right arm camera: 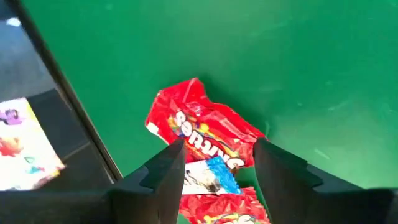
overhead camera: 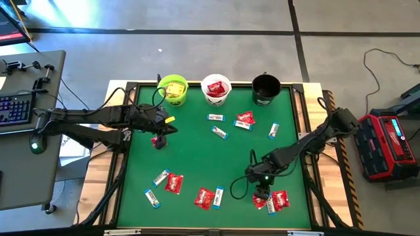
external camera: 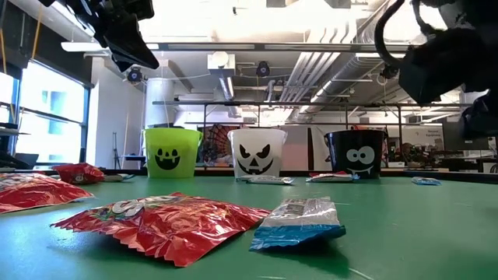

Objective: Sort candy by brand, put in halloween buckets
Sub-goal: Put the red candy into the white bucket

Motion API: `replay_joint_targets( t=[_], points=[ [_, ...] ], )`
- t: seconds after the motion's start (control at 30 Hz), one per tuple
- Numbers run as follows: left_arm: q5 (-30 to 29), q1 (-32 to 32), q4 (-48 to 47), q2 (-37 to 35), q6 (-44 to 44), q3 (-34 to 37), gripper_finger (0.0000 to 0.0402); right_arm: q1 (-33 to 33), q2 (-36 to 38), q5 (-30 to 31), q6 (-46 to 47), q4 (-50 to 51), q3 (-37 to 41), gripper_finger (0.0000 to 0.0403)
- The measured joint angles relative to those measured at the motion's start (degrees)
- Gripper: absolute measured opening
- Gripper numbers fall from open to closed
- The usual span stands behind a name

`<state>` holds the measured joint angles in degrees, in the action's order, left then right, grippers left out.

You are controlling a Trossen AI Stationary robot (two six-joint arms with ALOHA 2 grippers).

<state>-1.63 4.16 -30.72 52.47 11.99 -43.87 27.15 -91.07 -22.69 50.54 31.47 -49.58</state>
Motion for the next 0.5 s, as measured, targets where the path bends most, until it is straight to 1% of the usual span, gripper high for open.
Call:
replay_joint_targets(
  t=[0.17, 0.4, 0.5],
  points=[
    [-0.02, 0.0, 0.0, 0.0, 0.09, 0.0, 0.0, 0.51, 0.0, 0.64, -3.58, 0.58, 0.0, 0.0176],
    [-0.4, 0.0, 0.0, 0.0, 0.52, 0.0, 0.0, 5.14, 0.0, 8.79, -5.81, 0.71, 0.0, 0.0166],
    [-0.45, 0.0, 0.0, 0.0, 0.49, 0.0, 0.0, 7.74, -0.02, 11.34, -7.93, 0.86, 0.0, 0.0165]
  ],
)
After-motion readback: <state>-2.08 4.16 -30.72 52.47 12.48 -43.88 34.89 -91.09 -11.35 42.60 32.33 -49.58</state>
